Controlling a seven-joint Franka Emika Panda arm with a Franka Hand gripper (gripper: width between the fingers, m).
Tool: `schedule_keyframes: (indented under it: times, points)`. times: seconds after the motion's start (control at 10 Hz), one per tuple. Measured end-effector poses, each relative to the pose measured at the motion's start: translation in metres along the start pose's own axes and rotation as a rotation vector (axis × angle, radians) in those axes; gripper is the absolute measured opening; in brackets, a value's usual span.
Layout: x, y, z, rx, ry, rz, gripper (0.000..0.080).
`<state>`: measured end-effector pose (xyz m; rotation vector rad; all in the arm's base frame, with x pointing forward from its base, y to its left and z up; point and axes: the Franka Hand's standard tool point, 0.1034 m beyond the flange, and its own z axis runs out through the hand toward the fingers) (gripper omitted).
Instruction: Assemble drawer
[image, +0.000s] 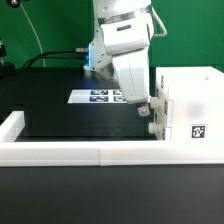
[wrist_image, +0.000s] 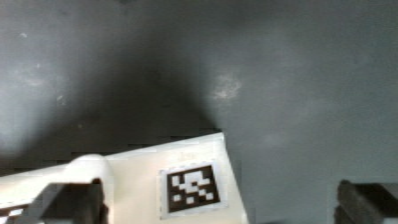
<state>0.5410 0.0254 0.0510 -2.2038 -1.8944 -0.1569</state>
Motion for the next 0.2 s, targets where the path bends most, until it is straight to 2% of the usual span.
schedule_keyframes:
  times: [0.2]
  points:
    - [-0.0004, 0.0, -0.0001, 0.0, 0.0, 0.001, 0.0649]
